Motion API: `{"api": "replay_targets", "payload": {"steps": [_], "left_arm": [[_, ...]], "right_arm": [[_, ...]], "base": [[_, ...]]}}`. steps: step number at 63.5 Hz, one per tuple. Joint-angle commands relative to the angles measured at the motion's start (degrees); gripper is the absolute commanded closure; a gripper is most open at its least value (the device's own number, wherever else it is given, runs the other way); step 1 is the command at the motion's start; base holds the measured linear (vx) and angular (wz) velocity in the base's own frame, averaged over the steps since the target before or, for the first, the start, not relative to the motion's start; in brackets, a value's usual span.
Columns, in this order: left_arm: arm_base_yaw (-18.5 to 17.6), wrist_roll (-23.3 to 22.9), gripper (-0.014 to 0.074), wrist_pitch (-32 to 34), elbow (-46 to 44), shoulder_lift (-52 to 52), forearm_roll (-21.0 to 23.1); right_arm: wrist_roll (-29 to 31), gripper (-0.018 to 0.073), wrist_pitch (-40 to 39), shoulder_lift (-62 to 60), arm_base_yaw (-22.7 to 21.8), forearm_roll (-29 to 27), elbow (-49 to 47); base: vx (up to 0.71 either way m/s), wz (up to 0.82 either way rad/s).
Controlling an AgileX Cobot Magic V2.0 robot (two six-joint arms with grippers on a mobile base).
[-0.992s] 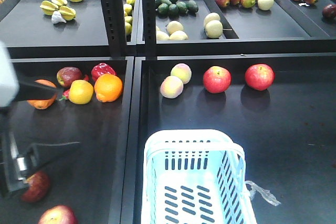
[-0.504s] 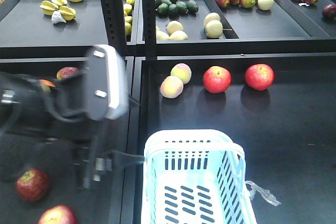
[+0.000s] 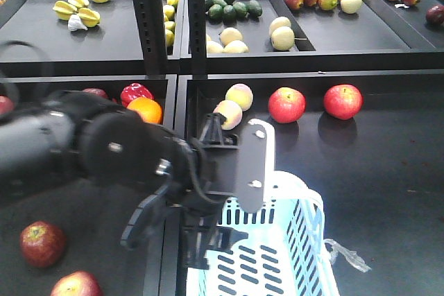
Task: Pick three apples into basket with both arms
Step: 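Lower the left gripper onto the basket handle and close it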
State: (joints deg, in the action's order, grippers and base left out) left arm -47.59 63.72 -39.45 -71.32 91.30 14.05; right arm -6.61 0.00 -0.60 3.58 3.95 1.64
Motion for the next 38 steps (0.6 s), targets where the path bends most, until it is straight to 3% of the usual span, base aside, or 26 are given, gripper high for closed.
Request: {"api": "replay_targets", "payload": {"steps": [1,10,21,38], "left_arm": [[-1.18,-5.03,0.0021,2.73,-3.52,0.47,-4.52],[-1.12,-10.38,0.0021,2.28,-6.01,3.78,-8.78],[-1.12,-11.06,0.0031,2.37,-6.54,5.73,-10.67],[-1.12,-11.48,0.0186,2.90,-6.54,7.55,-12.03]], "right_arm": [[0.01,0.0568,-4.18,-0.63,-0.26,0.30,0.84],[0.01,0.0568,-4.18,-0.63,-0.26,0.30,0.84],[0.01,0.0568,-4.18,-0.63,-0.26,0.30,0.84],[0.01,0.0568,-4.18,-0.63,-0.26,0.30,0.84]], "base": [[0.00,0.00],[0.00,0.00],[0.00,0.00],[0.00,0.00]]}}
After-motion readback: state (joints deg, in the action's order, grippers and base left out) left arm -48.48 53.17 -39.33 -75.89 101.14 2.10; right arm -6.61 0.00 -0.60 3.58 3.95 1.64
